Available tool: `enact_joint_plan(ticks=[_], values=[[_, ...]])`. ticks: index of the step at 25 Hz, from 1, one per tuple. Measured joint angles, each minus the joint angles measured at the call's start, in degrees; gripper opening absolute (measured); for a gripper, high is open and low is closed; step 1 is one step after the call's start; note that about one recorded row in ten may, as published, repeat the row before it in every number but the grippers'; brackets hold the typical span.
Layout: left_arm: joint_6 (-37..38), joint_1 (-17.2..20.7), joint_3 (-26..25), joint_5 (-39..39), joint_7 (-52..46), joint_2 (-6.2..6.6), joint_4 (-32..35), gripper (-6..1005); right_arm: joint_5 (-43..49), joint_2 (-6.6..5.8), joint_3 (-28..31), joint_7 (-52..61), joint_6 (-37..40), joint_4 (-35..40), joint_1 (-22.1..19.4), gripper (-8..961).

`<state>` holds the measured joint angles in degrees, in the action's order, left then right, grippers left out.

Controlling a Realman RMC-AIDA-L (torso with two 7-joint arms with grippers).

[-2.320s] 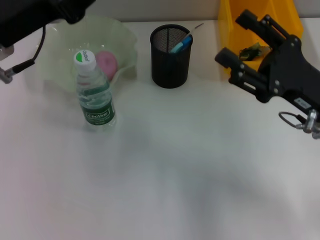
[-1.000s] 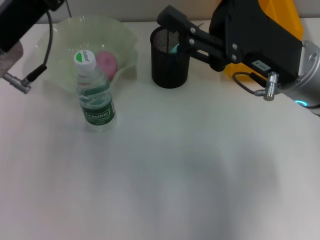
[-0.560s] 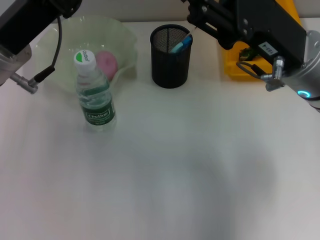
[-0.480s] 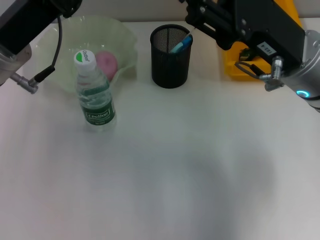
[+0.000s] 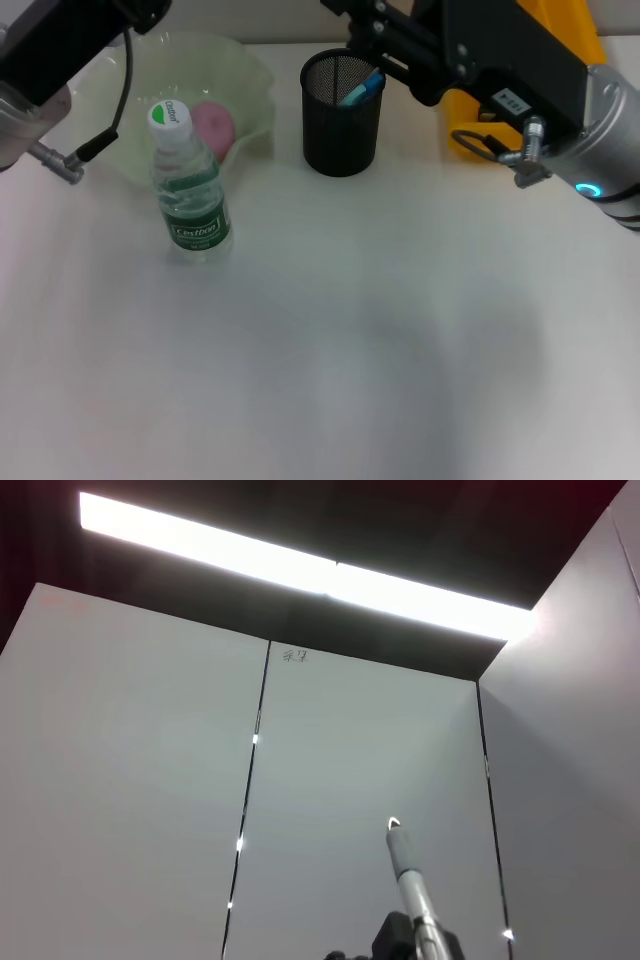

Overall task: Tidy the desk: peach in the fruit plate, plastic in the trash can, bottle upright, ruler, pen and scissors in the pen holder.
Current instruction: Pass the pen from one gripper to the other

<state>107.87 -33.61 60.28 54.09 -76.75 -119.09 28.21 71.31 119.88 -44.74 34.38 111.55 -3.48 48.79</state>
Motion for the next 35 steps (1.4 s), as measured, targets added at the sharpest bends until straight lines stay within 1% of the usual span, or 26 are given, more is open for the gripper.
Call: enact_joint_plan(ticks=[19, 24, 35], values=[[0.9, -0.1, 1.5, 0.0, 0.2, 0.01, 0.0, 242, 0.2, 0.00, 0.0, 0.1, -0.2, -1.0, 1.0, 775], [0.9, -0.1, 1.5, 0.0, 0.2, 0.00, 0.0, 244, 0.5, 0.00, 0.0, 0.1, -0.2, -1.0, 1.1, 582], [0.6, -0.2, 1.4, 0.0, 0.7, 0.00, 0.0, 248, 1.9, 0.00, 0.0, 0.2, -0.4, -1.0, 1.8, 582]])
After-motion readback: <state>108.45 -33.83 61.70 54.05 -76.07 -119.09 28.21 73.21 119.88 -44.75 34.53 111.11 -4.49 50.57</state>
